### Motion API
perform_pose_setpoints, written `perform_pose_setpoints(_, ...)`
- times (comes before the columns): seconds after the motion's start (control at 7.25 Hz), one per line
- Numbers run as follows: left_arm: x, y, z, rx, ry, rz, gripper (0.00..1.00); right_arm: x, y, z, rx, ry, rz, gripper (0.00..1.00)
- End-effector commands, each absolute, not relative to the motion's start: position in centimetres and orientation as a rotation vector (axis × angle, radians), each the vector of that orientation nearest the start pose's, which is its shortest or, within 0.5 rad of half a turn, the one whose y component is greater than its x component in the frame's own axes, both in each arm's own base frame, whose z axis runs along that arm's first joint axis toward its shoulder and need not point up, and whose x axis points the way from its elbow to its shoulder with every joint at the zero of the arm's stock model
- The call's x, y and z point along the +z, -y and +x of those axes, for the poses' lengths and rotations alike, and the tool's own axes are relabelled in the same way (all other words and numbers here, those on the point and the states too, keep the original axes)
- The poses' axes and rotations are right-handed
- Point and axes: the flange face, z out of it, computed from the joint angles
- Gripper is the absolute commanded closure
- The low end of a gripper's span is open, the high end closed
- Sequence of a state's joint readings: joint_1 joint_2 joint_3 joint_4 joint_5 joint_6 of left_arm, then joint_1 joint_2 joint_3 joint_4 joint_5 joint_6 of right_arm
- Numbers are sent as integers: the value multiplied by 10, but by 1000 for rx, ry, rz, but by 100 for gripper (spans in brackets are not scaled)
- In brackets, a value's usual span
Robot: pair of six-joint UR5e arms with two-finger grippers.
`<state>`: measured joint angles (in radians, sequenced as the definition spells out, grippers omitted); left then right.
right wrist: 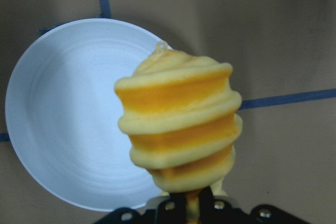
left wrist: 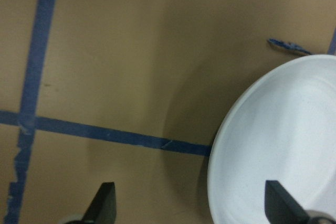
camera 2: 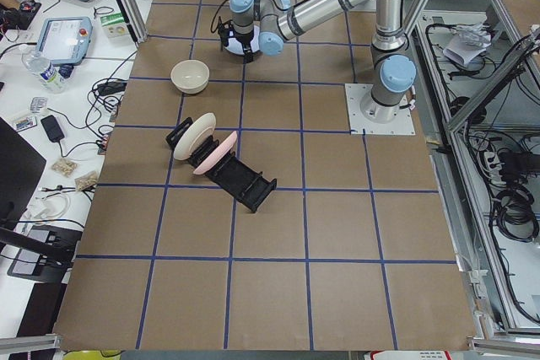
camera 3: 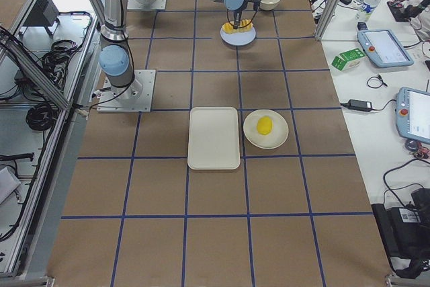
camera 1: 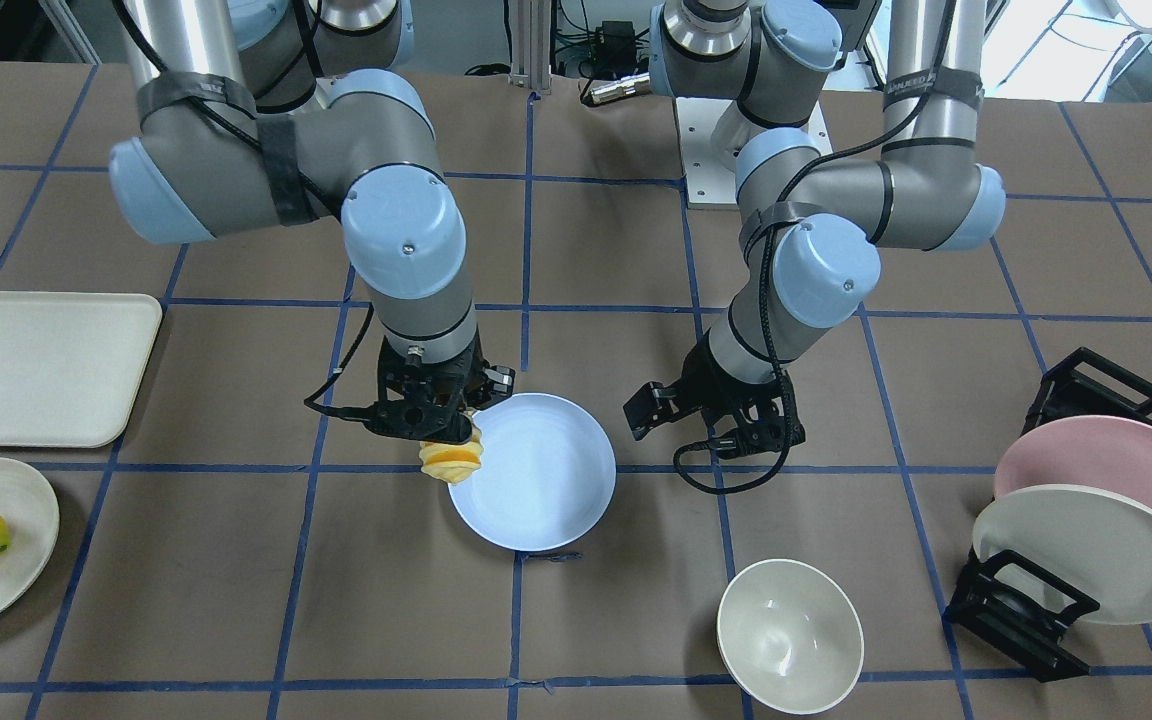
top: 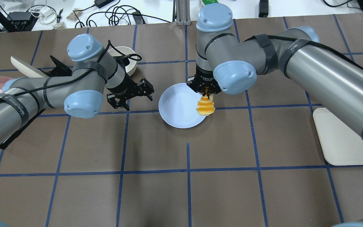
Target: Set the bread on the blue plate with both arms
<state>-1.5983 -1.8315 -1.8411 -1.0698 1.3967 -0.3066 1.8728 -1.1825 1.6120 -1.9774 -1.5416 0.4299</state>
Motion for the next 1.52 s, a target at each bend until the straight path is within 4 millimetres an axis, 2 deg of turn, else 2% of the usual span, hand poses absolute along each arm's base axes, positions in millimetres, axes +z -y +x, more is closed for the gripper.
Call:
perform_pose_setpoints(0.0, 398, 520, -153, 242, -3115, -418, 0, 254, 546, 352, -2, -3102, 186, 100)
perform_pose_setpoints(0.14, 447, 503, -153, 243, -3106, -381, 0, 243, 542, 370, 2, -3105, 172, 100)
perform_pose_setpoints(0.28, 482, 488, -153, 167, -3133, -268, 0, 241, 546, 376, -14, -3100, 178, 100)
perform_pose_setpoints(0.41, 499, 477, -149, 109, -3139, -113, 0, 234, 546, 375, -5, -3114, 182, 70)
perform_pose_setpoints(0.55, 501, 470, -140, 92, -3079, -87, 0, 232, 546, 374, 3, -3118, 184, 6)
perform_pose_setpoints(0.69, 507, 467, -142, 61, -3070, -48, 0, 231, 545, 374, 5, -3119, 187, 0)
perform_pose_setpoints(0.97, 516, 472, -136, -1, -3074, -56, 0, 233, 546, 374, 3, -3118, 187, 0)
perform_pose_setpoints(1.1, 514, 477, -135, -11, -3074, -61, 0, 233, 546, 374, 3, -3118, 187, 0)
perform_pose_setpoints(1.24, 511, 483, -134, -13, -3083, -76, 0, 244, 549, 372, -14, -3113, 181, 0)
perform_pose_setpoints(1.38, 519, 490, -137, -146, -3113, -104, 0, 269, 550, 360, -41, -3101, 197, 0)
